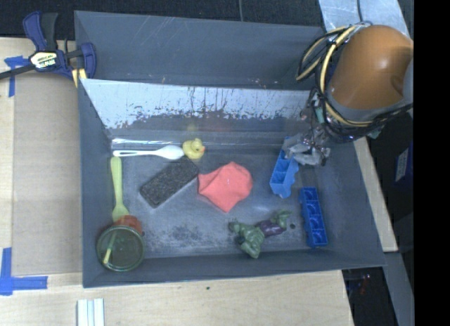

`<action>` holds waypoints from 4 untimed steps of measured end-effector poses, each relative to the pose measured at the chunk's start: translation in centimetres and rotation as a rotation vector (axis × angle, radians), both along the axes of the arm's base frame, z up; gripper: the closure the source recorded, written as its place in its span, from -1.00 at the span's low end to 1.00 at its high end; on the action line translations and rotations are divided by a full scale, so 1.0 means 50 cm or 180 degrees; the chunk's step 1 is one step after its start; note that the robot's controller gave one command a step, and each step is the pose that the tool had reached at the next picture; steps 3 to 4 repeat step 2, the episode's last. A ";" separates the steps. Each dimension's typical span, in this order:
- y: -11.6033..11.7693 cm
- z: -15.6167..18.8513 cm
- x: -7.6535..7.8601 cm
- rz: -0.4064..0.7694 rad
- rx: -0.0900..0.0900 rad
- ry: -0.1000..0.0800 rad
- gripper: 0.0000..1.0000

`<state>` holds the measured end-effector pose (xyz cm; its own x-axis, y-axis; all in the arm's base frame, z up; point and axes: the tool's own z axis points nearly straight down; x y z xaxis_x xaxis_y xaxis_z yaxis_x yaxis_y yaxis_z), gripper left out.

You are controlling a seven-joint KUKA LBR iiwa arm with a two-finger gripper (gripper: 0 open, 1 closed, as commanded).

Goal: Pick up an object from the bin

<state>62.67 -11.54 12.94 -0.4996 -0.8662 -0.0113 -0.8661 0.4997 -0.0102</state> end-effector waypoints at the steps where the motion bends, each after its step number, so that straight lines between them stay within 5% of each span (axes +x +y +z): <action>1: -0.001 0.122 0.002 -0.0010 0.0003 -0.0012 1.00; 4: 0.000 0.156 0.003 -0.0011 0.0002 -0.0019 1.00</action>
Offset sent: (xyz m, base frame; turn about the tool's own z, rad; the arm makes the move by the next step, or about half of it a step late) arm 0.0023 -0.0004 0.0958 0.0010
